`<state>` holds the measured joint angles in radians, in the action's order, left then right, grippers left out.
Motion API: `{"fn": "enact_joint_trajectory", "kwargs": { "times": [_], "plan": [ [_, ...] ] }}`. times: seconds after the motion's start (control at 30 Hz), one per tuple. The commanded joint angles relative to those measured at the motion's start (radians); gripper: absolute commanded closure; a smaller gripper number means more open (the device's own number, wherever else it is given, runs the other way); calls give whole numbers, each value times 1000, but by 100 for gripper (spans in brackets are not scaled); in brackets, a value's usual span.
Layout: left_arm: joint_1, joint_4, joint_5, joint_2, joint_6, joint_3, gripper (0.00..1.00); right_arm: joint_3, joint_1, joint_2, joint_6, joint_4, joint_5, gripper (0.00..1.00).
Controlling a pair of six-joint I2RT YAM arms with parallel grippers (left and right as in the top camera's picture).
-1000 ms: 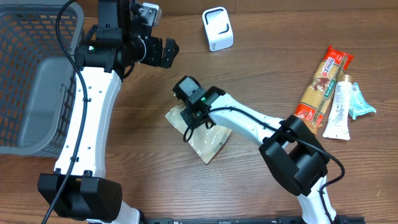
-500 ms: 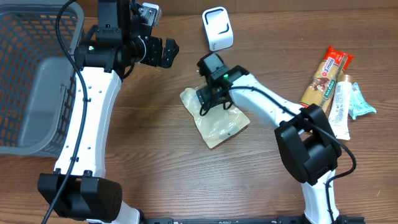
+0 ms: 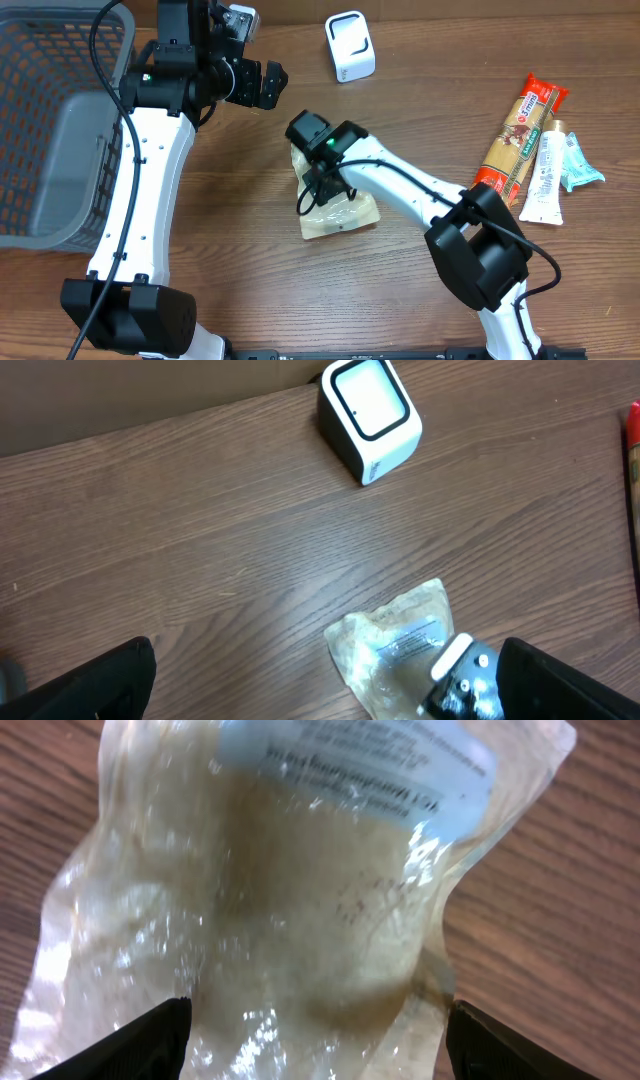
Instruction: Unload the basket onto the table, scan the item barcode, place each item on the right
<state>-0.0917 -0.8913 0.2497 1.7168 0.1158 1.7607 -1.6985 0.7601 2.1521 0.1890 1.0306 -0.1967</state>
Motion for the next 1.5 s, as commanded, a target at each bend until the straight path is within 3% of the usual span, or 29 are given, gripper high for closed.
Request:
{"fn": "enact_joint_trajectory", "kwargs": {
  "times": [0.0,0.3,0.47,0.67,0.93,1.03,1.13,1.2,1.47],
  "plan": [
    [-7,2,2,-15,19,9,0,-6,4,10,104,9,-85,18],
    [-7,2,2,-15,19,9,0,-156,4,-13,130,87,-90,15],
    [-7,2,2,-15,19,9,0,-198,8,-15,206,132,39,16],
    [-7,2,2,-15,19,9,0,-62,19,-14,384,98,105,21],
    [-7,2,2,-15,19,9,0,167,21,-11,391,-145,217,24],
    [-7,2,2,-15,19,9,0,193,15,5,418,-177,218,31],
    [-7,2,2,-15,19,9,0,193,1,11,440,-181,218,57],
    [-7,2,2,-15,19,9,0,193,-3,13,440,-188,218,66],
    [-7,2,2,-15,19,9,0,179,-13,13,418,-194,218,78]
  ]
}}
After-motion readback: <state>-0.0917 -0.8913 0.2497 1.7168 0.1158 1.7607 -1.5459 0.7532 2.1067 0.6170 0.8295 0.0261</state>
